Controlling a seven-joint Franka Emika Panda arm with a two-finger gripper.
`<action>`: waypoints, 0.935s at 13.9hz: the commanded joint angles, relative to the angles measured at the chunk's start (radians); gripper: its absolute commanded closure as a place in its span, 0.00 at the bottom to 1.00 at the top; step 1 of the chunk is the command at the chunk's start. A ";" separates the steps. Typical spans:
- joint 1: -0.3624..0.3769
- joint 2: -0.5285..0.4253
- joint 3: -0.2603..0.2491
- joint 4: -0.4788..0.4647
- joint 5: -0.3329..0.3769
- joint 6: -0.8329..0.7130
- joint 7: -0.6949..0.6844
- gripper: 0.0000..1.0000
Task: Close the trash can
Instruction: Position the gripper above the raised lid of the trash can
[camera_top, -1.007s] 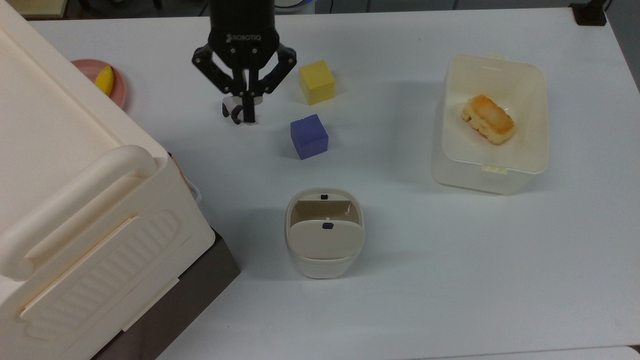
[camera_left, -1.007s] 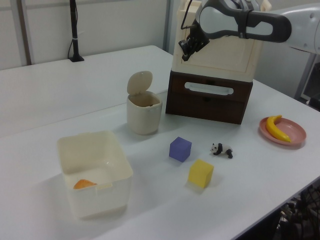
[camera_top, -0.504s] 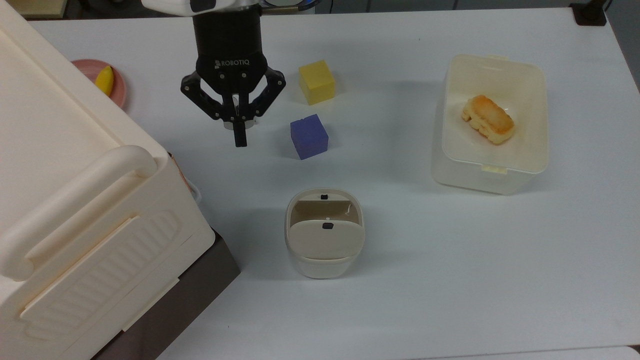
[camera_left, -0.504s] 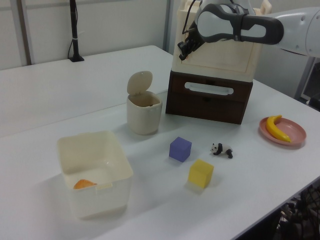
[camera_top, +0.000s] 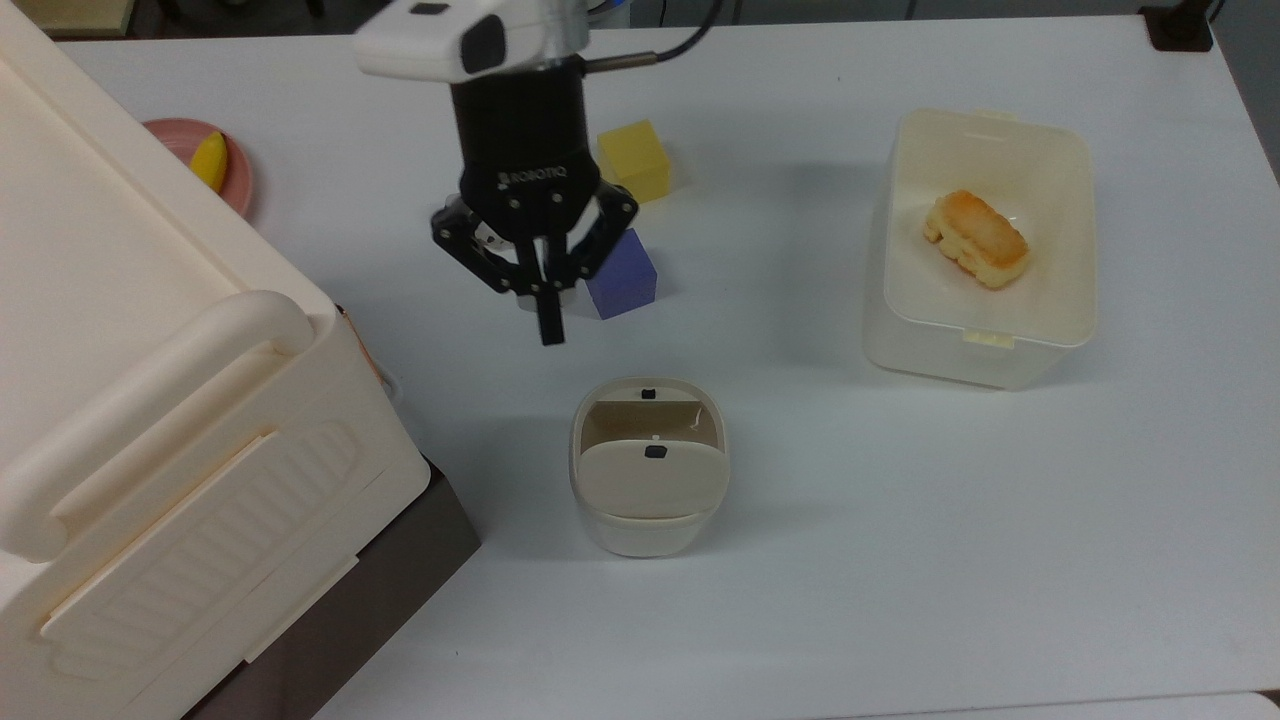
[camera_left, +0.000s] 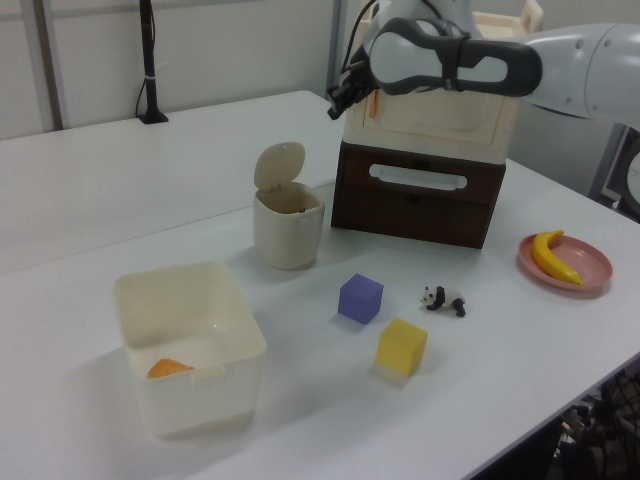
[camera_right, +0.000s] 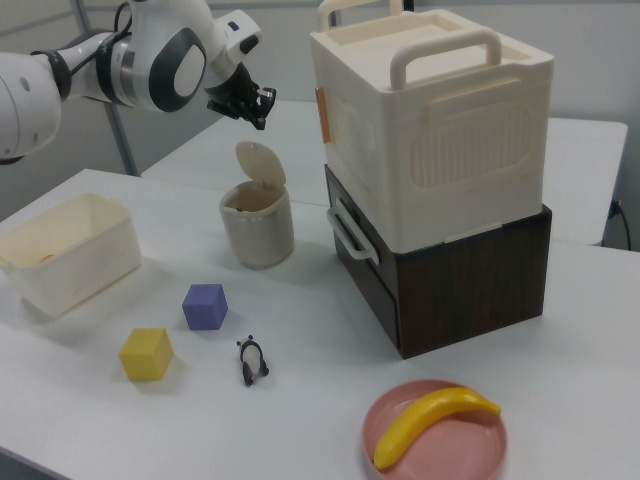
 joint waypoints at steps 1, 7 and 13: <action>0.029 0.021 -0.002 0.030 0.026 0.032 -0.035 1.00; 0.039 0.076 -0.001 0.097 0.028 0.066 -0.040 1.00; 0.039 0.069 -0.001 0.097 0.038 0.063 -0.029 1.00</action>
